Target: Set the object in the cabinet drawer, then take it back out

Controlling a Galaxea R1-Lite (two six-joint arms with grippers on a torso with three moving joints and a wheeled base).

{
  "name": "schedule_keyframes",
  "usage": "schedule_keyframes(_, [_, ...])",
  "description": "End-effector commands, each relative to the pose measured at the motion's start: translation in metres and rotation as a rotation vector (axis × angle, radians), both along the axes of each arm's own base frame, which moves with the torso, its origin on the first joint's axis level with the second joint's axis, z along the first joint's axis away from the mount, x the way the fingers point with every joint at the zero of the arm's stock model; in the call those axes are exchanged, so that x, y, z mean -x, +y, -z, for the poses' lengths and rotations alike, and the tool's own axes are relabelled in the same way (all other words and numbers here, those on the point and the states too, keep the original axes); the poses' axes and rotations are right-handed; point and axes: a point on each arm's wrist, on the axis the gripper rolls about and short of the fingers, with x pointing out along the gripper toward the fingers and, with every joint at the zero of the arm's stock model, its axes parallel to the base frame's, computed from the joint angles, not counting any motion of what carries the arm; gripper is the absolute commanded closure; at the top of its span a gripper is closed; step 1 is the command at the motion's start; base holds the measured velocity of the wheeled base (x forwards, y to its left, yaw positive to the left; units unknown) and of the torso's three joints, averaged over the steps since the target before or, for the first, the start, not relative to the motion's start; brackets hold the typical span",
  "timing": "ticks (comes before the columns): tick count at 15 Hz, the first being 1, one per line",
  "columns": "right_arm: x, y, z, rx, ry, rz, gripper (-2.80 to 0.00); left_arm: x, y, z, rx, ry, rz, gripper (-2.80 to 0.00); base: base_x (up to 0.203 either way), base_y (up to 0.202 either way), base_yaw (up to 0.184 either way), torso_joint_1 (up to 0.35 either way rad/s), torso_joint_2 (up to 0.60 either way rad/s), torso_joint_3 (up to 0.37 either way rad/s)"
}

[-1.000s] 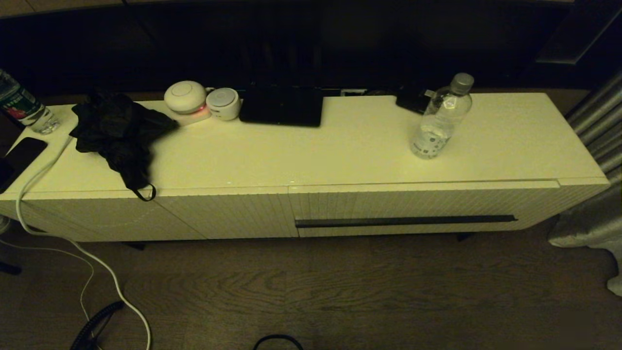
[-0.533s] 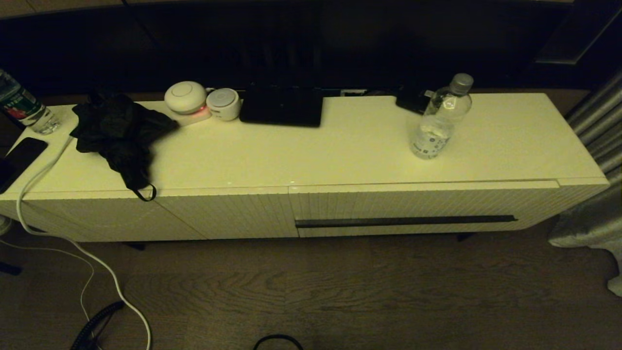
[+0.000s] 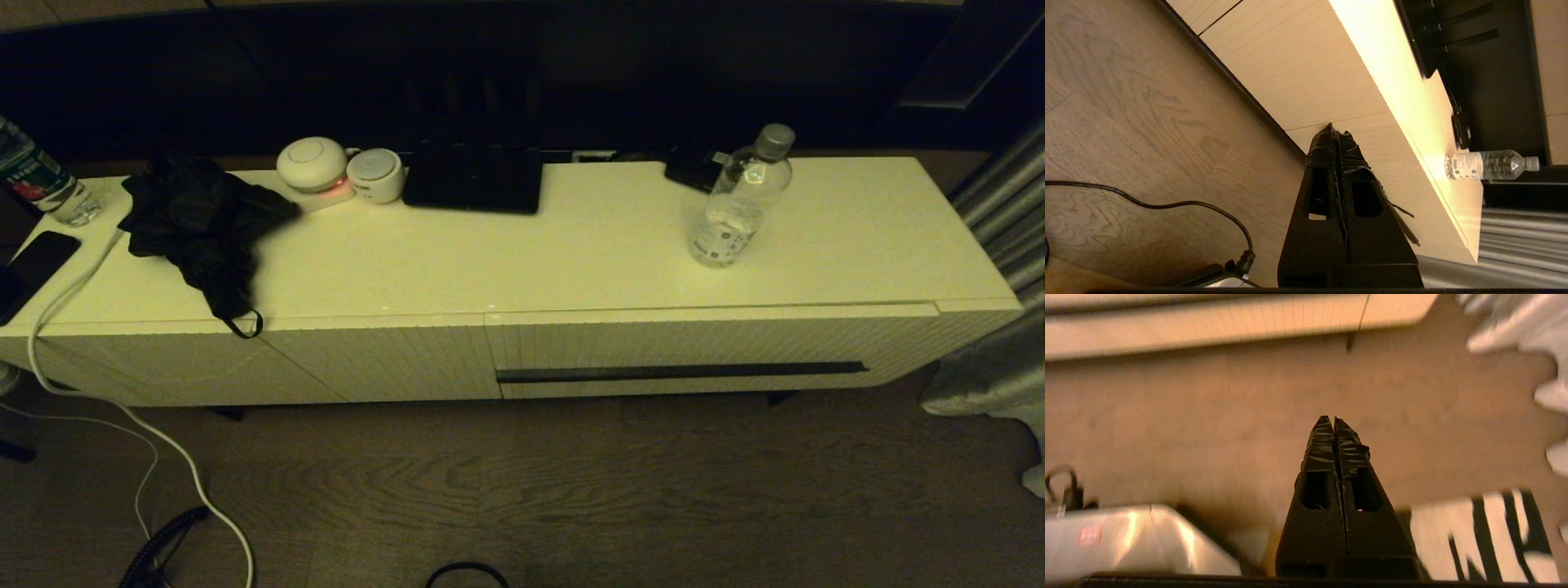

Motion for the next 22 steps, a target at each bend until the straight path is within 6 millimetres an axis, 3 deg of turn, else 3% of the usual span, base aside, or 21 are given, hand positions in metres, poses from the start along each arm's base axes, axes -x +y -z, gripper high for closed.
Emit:
schedule_keyframes(1, [-0.010, 0.000, -0.001, 0.009, -0.157, -0.009, 0.00, 0.000, 0.000, 0.000, 0.005, -0.002, 0.000, 0.00, 0.000, 0.000, 0.000, 0.000, 0.00, 0.000])
schedule_keyframes(3, [-0.014, 0.001, 0.000, 0.066, -0.239, -0.039, 0.00, 0.000, 0.000, 0.000, 0.005, -0.002, 0.000, 0.00, 0.000, 0.000, 0.000, 0.000, 0.00, 0.000])
schedule_keyframes(6, [-0.014, 0.001, 0.002, 0.134, -0.208, -0.061, 0.00, 0.000, 0.000, 0.000, 0.005, -0.002, 0.000, 0.00, 0.000, 0.000, 0.000, 0.000, 0.00, 0.000])
schedule_keyframes(9, [-0.013, 0.002, 0.011, 0.131, -0.091, -0.100, 0.00, 0.000, 0.000, 0.000, 0.005, -0.002, 0.000, 0.00, 0.000, 0.000, 0.000, 0.000, 0.00, 0.000])
schedule_keyframes(22, [-0.013, 0.002, 0.011, 0.096, -0.104, -0.091, 0.00, 0.000, 0.000, 0.000, 0.005, -0.002, 0.000, 0.00, 0.000, 0.000, 0.000, 0.000, 0.00, 0.000])
